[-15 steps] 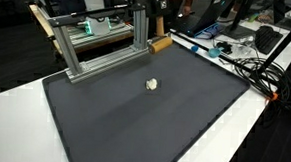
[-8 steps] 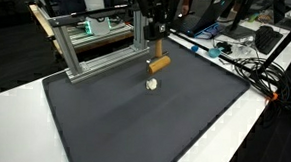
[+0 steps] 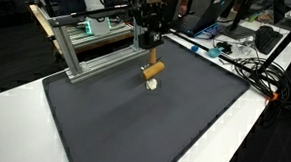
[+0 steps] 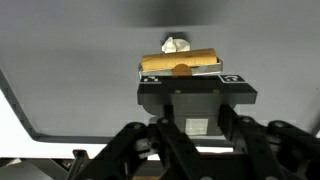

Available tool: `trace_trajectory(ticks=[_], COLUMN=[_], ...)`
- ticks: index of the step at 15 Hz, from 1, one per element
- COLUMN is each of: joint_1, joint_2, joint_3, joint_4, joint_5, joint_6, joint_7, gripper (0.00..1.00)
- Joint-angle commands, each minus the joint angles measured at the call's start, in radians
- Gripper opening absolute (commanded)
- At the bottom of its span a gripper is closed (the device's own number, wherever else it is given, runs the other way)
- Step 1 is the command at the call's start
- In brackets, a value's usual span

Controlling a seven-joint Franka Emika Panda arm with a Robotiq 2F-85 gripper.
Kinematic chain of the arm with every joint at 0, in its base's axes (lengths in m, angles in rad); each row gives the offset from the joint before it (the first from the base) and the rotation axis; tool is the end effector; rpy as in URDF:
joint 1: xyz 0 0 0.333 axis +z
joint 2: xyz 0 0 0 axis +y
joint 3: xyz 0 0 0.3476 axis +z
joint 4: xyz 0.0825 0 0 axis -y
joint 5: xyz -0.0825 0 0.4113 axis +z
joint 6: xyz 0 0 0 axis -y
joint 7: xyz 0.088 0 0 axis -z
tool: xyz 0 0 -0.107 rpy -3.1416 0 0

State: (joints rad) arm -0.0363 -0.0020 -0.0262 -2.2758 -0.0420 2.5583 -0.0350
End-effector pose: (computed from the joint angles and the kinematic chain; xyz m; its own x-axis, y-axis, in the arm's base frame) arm 0.5623 -0.0346 0.3998 0.9603 0.0100 0.2788 -0.0017 -0.9991 0.0418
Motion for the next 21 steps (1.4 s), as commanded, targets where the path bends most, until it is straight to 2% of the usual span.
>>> trace_trajectory(ticks=[1,7,11,16,21], joint_1=[0.003,0.008,0.012,0.008,-0.011], joint_2=[0.02,0.085,0.107,0.151,0.202], joint_3=[-0.001,-0.006,-0.008,-0.003,0.01], joint_4=[-0.004,0.004,0.015,0.031,0.057], joint_5=[-0.047,-0.101,-0.104,-0.063,0.064], joint_6=[0.038,0.096,0.077,0.064,0.107], joint_7=[0.032,0.076,0.076,0.053,-0.005], gripper=[0.21,0.21,0.21,0.21,0.21])
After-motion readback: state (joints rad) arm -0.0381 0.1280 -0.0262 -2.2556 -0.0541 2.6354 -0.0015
